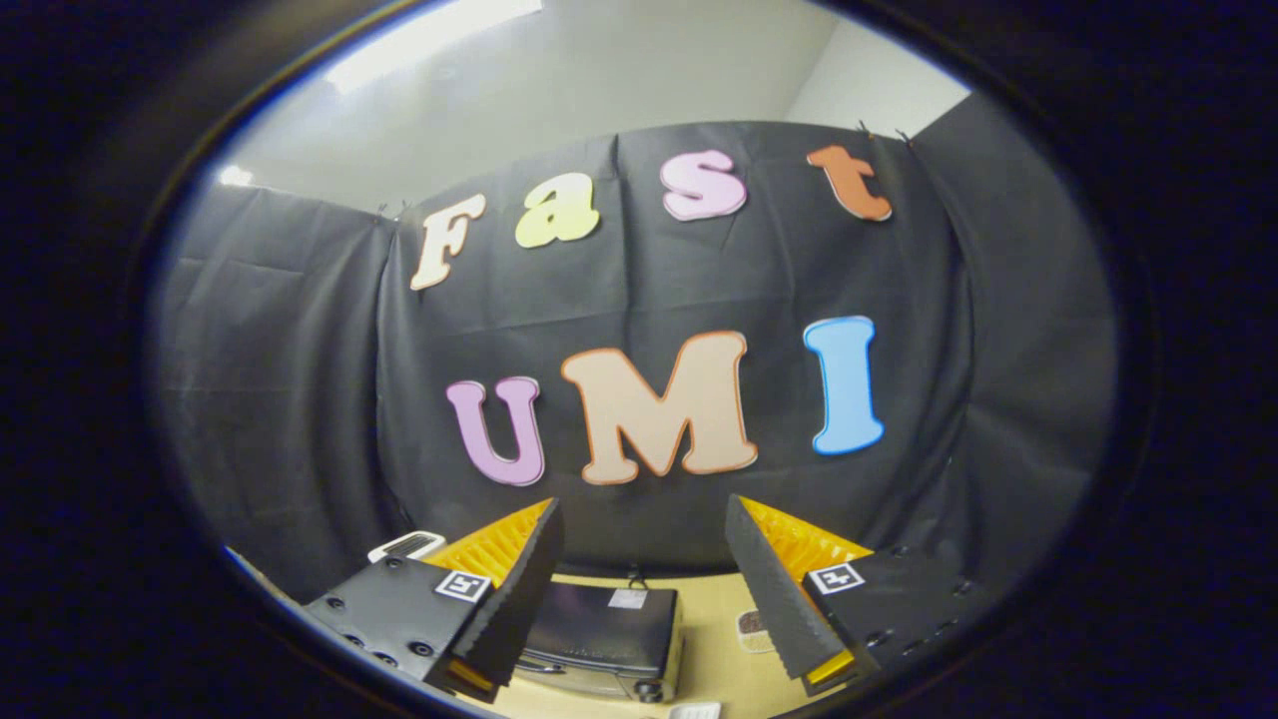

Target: Open the toaster oven, put the food inside, and close the toaster oven door.

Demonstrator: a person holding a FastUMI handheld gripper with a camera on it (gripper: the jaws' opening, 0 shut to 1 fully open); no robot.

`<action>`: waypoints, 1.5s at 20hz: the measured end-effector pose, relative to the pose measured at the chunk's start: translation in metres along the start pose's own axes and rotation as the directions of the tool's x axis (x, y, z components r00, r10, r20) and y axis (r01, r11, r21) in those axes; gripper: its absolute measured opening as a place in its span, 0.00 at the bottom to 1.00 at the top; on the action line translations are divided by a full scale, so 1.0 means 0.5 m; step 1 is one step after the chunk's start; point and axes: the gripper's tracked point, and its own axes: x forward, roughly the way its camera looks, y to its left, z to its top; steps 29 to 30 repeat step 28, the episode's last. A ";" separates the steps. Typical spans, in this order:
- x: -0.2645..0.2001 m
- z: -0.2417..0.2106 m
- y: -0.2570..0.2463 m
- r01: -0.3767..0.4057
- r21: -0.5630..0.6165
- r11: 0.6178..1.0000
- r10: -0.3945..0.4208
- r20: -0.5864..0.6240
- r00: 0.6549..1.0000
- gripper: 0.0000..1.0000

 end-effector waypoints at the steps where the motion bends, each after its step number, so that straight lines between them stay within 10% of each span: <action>1: -0.005 0.021 -0.007 0.002 -0.007 1.000 -0.002 0.008 1.000 0.99; 30: -0.083 0.069 -0.320 0.044 -0.030 0.999 -0.040 0.135 0.990 0.99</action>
